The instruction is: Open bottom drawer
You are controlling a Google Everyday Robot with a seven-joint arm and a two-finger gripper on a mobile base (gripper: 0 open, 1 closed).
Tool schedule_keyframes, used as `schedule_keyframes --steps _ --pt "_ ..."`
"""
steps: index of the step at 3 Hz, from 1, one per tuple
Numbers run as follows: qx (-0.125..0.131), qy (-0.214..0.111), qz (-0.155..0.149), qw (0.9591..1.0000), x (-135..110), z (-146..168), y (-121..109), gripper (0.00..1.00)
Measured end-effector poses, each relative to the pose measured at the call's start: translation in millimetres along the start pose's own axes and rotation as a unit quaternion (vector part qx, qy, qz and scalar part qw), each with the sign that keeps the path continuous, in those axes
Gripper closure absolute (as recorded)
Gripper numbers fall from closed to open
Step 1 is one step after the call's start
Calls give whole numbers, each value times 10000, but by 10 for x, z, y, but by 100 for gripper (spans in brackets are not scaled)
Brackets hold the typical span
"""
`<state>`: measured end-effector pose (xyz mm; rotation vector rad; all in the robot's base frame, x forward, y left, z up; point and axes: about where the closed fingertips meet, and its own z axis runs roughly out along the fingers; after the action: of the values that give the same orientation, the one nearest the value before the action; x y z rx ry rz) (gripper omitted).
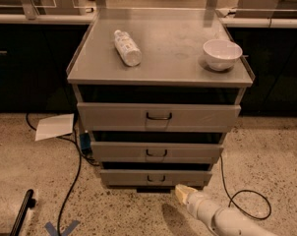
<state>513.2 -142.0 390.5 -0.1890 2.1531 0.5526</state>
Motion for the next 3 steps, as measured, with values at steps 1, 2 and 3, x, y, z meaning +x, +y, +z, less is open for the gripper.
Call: schedule_keyframes --steps 1,2,3 --pt "261 -95 -39 9996 54 501 -452 100" --pt "271 -106 -36 9996 62 512 -456 100" --pt "292 -327 125 9990 104 604 -669 100"
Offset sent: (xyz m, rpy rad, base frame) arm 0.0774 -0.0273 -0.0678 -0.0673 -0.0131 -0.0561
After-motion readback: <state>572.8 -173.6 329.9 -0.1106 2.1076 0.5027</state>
